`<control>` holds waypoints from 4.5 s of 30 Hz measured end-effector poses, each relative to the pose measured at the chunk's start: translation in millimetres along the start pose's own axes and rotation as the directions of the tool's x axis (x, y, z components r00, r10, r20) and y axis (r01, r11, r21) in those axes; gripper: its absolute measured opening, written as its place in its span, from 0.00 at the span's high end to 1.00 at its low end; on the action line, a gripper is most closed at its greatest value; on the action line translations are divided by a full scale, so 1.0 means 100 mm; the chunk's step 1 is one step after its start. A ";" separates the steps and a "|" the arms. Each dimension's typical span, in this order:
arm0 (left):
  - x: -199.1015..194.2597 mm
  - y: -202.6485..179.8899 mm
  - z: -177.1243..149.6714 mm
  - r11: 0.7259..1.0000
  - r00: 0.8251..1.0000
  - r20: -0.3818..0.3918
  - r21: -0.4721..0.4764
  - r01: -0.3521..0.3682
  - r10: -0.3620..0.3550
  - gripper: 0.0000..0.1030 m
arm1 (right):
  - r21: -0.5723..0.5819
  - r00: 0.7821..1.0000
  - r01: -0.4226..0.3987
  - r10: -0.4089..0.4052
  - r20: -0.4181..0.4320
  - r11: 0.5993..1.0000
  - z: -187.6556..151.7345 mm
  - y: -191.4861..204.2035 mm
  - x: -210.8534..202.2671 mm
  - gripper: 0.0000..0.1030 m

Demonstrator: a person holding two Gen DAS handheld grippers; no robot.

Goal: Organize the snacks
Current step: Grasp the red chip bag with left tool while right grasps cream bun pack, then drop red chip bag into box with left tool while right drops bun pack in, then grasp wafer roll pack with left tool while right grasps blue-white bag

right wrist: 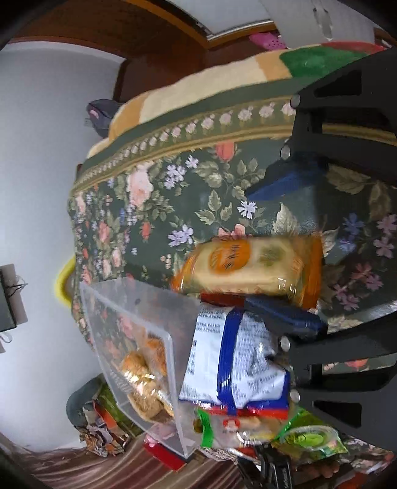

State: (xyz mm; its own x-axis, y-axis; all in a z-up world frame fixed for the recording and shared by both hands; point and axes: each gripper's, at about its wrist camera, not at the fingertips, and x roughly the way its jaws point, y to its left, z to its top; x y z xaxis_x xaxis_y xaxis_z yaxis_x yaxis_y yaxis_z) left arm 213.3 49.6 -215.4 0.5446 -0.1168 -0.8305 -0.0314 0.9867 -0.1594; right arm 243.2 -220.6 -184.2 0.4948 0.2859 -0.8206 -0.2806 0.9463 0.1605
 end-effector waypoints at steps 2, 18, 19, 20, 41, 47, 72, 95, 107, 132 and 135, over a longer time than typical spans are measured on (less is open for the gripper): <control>-0.01 0.01 -0.01 1.000 1.000 0.009 0.001 0.007 -0.007 0.17 | -0.001 1.000 -0.004 0.004 -0.020 1.000 -0.01 -0.01 0.07 0.56; -0.45 -0.04 -0.12 1.000 0.997 0.074 0.025 0.012 -0.013 0.40 | -0.055 0.999 0.023 -0.021 0.041 0.998 -0.06 0.11 -0.16 0.67; -0.50 -0.03 -0.12 1.000 0.997 0.080 0.024 0.013 -0.015 0.40 | -0.056 0.999 0.023 -0.020 0.049 0.998 -0.06 0.12 -0.22 0.67; -0.53 0.00 -0.10 1.000 0.996 0.085 0.023 0.014 -0.016 0.40 | -0.057 0.998 0.024 -0.020 0.056 0.998 -0.05 0.12 -0.25 0.67; -1.03 -0.22 0.51 0.998 0.973 0.229 0.069 0.000 -0.016 0.40 | -0.107 0.976 -0.039 0.061 0.211 0.994 0.42 0.57 -0.71 0.67; -0.86 -0.32 0.78 0.996 0.973 0.229 0.084 0.006 -0.025 0.40 | -0.124 0.972 -0.053 0.080 0.220 0.991 0.58 0.69 -0.61 0.67; 0.15 -0.49 1.46 0.997 0.995 0.092 0.071 0.031 -0.037 0.40 | -0.133 0.994 -0.041 0.054 0.099 0.990 1.03 0.78 0.12 0.67; -0.45 -0.54 1.36 0.994 0.985 0.166 0.107 0.017 -0.035 0.21 | -0.151 0.985 -0.054 0.077 0.156 0.987 0.95 0.78 -0.37 0.51; -0.88 -0.41 0.81 0.988 0.983 0.185 0.148 -0.038 0.011 0.17 | -0.163 0.982 -0.047 0.075 0.175 0.986 0.58 0.69 -0.68 0.44; -0.22 0.06 -0.27 0.998 0.999 -0.042 0.063 -0.027 0.029 0.27 | -0.053 0.995 -0.096 0.096 -0.001 0.994 -0.15 0.58 -0.21 0.25; -0.20 0.06 -0.28 0.997 0.999 -0.018 0.069 -0.031 0.032 0.34 | -0.038 0.995 -0.099 0.098 -0.013 0.994 -0.12 0.60 -0.11 0.25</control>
State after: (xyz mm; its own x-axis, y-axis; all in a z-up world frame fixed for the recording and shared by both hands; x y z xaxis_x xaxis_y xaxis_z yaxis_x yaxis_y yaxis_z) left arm 178.9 54.4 -214.0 0.5280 -0.0874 -0.8447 0.0100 0.9953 -0.0967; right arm 210.9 -168.9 -172.5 0.4545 0.3757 -0.8077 -0.3588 0.9071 0.2201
